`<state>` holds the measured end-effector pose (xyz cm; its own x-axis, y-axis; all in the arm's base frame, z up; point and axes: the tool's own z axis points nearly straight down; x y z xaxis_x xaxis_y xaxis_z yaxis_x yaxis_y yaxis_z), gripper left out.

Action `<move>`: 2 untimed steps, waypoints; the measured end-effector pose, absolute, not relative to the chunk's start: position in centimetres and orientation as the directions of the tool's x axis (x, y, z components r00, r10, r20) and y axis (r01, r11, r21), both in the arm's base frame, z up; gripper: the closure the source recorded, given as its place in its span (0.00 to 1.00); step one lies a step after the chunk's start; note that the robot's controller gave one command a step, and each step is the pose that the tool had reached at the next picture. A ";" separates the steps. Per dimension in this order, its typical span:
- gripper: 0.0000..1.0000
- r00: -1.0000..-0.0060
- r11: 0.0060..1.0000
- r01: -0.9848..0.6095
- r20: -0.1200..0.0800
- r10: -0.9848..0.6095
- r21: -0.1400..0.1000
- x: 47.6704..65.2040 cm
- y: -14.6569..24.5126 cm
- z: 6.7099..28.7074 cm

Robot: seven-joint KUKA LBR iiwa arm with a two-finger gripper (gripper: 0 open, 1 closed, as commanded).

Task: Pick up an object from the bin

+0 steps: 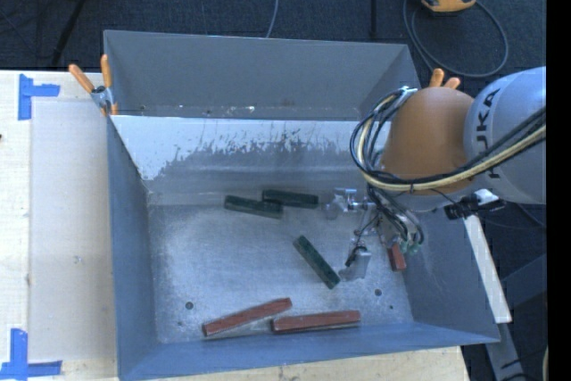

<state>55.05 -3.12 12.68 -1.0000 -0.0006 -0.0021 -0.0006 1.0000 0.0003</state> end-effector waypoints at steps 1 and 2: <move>0.00 -0.997 0.997 0.076 0.001 0.076 0.000 54.0 -1.7 7.5; 1.00 -0.999 0.999 0.045 0.000 0.045 0.000 55.2 0.8 6.9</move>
Offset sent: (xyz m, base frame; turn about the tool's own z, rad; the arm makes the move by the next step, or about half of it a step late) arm 0.0011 0.0386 -0.0568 0.0490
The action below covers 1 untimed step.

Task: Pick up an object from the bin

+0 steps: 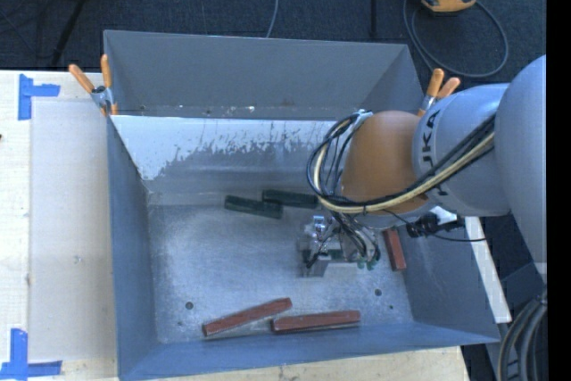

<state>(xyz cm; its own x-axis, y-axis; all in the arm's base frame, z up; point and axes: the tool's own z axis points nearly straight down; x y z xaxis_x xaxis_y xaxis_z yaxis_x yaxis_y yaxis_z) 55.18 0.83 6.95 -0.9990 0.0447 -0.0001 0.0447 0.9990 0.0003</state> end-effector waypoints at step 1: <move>0.00 -0.999 0.999 0.044 0.000 0.044 0.000 55.2 0.8 6.9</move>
Offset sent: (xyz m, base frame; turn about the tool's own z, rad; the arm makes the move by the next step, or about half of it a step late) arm 0.0000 0.0000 0.0000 0.0000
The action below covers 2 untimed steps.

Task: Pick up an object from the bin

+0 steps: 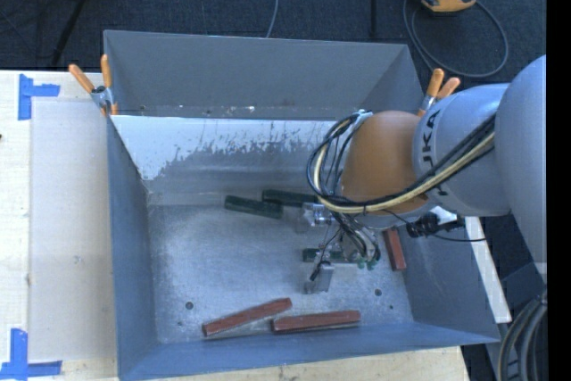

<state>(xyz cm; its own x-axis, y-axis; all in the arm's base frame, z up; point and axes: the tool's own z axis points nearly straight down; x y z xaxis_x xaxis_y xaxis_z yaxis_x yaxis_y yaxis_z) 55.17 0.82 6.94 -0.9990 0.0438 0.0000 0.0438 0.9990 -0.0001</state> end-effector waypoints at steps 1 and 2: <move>0.00 -0.999 0.999 0.044 0.000 0.044 0.000 55.2 0.8 6.9; 0.00 -1.000 1.000 0.004 -0.001 0.004 0.002 56.0 -3.1 7.0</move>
Offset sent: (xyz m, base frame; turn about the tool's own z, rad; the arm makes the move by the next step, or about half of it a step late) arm 0.0130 -0.0670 0.0006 -0.0552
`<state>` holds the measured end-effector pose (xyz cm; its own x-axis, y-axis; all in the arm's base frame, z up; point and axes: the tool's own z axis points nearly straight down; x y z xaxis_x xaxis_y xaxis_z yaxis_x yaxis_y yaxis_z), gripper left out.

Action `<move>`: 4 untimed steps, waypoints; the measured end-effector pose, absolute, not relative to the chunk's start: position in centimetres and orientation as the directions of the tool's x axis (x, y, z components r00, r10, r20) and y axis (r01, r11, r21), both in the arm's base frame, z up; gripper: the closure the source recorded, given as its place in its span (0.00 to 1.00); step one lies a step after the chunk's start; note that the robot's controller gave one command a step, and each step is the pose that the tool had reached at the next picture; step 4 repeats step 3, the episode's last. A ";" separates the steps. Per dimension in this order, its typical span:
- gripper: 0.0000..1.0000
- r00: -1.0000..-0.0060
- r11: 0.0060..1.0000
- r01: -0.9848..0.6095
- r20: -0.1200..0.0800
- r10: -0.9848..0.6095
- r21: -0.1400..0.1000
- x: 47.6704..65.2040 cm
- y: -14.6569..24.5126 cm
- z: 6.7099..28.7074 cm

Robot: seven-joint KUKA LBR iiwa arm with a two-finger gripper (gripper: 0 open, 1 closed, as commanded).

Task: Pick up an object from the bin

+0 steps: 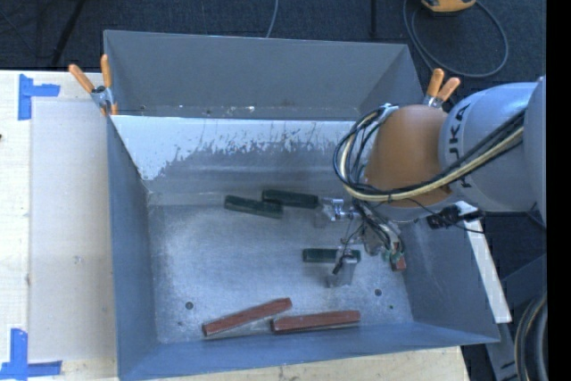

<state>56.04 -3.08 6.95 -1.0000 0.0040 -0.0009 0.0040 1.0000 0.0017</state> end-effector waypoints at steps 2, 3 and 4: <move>1.00 -0.993 0.993 0.114 0.000 0.114 0.000 54.7 -3.3 7.0; 1.00 -0.990 0.990 0.144 -0.002 0.144 0.001 55.5 -3.0 21.7; 1.00 -0.990 0.990 0.144 -0.002 0.144 0.001 55.5 -3.0 21.7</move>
Offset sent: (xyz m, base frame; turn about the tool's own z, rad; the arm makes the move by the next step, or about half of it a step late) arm 0.0000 0.0000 0.0000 0.0000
